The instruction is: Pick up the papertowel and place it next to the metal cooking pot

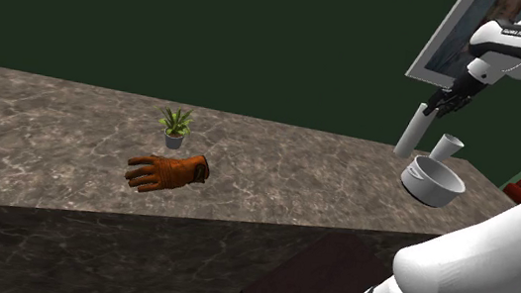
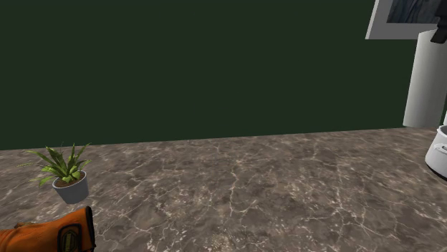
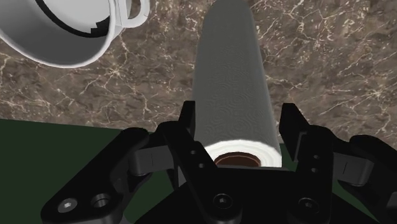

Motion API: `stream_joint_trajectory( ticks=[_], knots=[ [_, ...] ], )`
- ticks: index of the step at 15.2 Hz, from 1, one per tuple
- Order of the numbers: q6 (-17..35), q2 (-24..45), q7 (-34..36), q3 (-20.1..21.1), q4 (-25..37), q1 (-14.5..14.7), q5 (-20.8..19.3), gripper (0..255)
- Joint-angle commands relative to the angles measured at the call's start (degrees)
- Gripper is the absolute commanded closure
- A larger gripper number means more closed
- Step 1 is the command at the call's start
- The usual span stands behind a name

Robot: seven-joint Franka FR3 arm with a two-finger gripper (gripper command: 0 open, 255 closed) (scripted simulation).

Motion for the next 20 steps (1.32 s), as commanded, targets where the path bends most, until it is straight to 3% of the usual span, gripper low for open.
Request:
stream_joint_trajectory(
  ticks=[1, 20],
  knots=[
    [1.72, -0.29, 0.02, 0.08, -1.95, 0.02, -0.13, 255],
    [16.19, 0.58, -1.76, -0.36, -15.74, -0.12, 0.83, 255]
  ],
)
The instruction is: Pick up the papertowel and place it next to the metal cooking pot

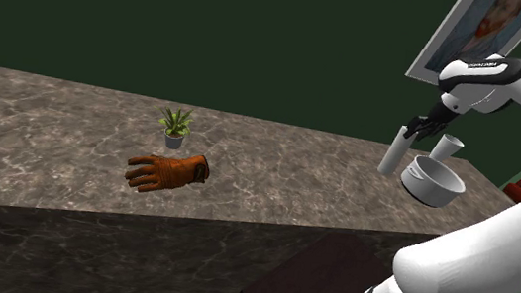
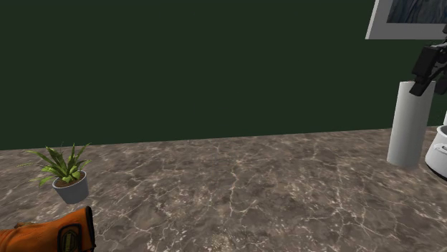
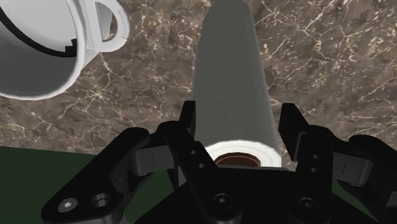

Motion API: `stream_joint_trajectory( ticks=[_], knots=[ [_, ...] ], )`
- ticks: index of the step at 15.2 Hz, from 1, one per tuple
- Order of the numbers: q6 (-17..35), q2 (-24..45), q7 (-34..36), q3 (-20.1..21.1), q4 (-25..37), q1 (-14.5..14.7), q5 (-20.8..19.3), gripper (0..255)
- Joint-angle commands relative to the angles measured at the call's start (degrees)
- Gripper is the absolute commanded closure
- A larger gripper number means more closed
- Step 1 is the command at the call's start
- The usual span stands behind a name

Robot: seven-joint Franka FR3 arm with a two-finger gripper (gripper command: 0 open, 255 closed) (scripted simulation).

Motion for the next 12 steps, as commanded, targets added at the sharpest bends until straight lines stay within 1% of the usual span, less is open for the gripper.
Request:
stream_joint_trajectory(
  ticks=[1, 12],
  knots=[
    [1.49, 0.18, -0.27, -0.07, -1.33, -0.02, 0.19, 255],
    [9.63, 3.17, -2.68, -0.56, -7.02, 0.03, 2.7, 255]
  ],
)
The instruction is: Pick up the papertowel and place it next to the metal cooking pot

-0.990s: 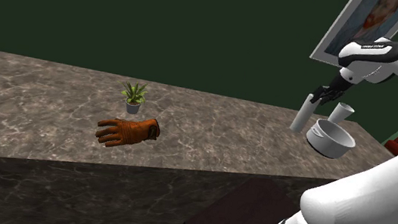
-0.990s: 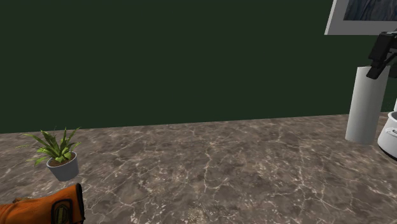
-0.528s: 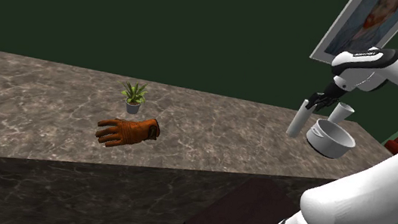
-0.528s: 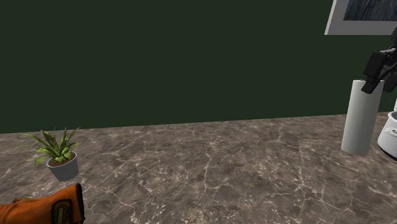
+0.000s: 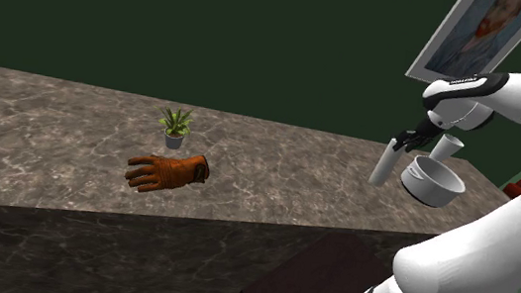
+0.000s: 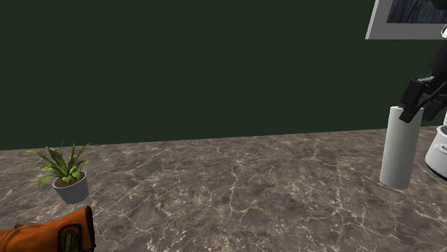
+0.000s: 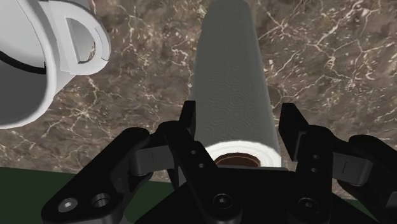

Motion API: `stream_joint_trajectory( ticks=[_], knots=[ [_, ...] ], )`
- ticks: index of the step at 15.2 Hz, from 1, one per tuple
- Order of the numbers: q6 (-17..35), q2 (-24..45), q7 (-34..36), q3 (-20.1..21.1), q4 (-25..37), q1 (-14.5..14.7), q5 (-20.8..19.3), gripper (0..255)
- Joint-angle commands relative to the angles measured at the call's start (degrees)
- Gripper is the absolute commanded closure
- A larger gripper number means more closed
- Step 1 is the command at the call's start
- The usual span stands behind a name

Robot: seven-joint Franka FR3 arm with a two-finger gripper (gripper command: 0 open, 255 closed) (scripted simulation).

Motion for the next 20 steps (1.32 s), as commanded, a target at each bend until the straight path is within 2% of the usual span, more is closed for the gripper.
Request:
stream_joint_trajectory(
  ticks=[1, 9, 10, 15, 19, 20],
  knots=[
    [1.36, 0.72, -0.63, -0.12, -0.75, -0.02, 0.64, 255],
    [1.98, 1.03, -0.88, -0.14, -1.12, -0.02, 0.92, 255],
    [1.98, 1.03, -0.88, -0.14, -1.12, -0.02, 0.92, 0],
    [1.98, 1.03, -0.88, -0.14, -1.12, -0.02, 0.92, 0],
    [-4.67, -3.5, 1.49, 0.13, 1.76, -0.34, -2.5, 0],
    [-4.67, -3.5, 1.49, 0.14, 1.76, -0.35, -2.5, 0]
  ],
)
